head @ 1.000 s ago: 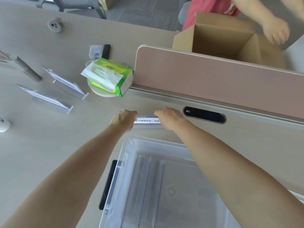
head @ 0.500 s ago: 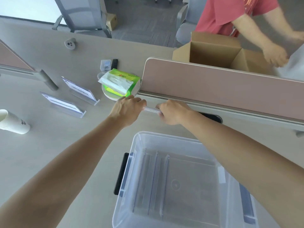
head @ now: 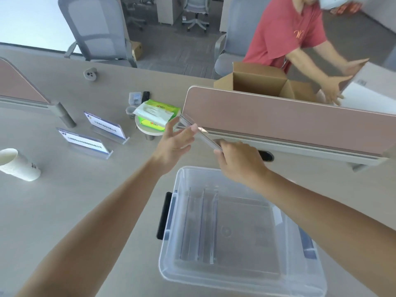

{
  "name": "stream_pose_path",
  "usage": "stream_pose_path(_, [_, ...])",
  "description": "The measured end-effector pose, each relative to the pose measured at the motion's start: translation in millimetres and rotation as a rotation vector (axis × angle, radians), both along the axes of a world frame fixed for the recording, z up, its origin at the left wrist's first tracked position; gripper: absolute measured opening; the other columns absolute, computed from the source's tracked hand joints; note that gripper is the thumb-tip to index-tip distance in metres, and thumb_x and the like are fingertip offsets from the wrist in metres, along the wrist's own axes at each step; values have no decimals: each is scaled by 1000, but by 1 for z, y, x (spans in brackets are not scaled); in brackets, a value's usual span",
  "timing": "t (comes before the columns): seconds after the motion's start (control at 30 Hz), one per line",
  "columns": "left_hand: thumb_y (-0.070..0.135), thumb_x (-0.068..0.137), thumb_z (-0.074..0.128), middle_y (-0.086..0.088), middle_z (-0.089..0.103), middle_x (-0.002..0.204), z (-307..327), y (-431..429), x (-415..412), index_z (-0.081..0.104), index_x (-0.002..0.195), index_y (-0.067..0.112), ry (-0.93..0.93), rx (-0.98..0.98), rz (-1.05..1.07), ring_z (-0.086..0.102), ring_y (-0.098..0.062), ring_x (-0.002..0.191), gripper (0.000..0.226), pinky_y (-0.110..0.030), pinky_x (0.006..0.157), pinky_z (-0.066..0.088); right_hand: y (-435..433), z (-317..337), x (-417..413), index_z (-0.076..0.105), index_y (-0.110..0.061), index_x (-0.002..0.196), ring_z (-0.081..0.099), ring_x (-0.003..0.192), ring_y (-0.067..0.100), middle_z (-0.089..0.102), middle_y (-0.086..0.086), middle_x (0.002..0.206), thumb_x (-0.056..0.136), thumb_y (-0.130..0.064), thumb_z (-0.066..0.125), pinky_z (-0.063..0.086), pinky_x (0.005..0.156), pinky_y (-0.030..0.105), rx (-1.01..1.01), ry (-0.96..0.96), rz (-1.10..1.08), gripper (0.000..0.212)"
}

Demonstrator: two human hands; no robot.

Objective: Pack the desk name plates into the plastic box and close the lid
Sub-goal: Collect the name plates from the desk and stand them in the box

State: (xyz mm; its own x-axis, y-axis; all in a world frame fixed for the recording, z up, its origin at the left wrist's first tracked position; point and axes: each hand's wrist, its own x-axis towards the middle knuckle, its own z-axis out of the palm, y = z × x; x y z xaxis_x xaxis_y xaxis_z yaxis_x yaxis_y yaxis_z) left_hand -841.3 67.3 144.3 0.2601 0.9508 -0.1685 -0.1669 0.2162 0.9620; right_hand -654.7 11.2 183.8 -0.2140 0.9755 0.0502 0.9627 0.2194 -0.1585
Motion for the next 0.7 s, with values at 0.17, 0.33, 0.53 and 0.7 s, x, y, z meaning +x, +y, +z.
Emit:
stream_pose_path(0.17, [43, 52, 79, 6, 60, 107, 22, -24, 27, 42, 132, 29, -136, -100, 43, 61, -27, 103, 89, -42, 99, 48, -33, 1, -1, 52, -14, 127, 49, 73, 30, 56, -1, 77, 102, -38, 37, 26, 50, 30, -103, 122, -95, 38])
stream_pose_path(0.33, [48, 48, 77, 2, 62, 107, 14, -34, 32, 51, 132, 29, -36, -141, -38, 67, -27, 89, 91, -43, 92, 52, -66, 1, 19, 13, -51, 149, 38, 138, 9, 32, -11, 154, 82, -69, 55, 34, 113, 39, -516, 756, -139, 81])
stream_pose_path(0.53, [51, 59, 77, -9, 57, 110, 5, -42, 39, 59, 117, 24, -2, -186, -190, 66, -30, 81, 67, -43, 82, 53, -102, -9, 22, 18, -62, 142, 44, 134, 17, 42, 1, 148, 72, -65, 68, 41, 108, 45, -634, 988, -281, 86])
stream_pose_path(0.7, [53, 61, 73, -3, 57, 105, -3, -56, 61, 61, 114, 27, 87, -230, -276, 65, -25, 76, 61, -41, 76, 52, -126, -28, 20, 39, -66, 114, 53, 120, 29, 61, -1, 120, 72, -61, 61, 48, 96, 44, -585, 1042, -376, 48])
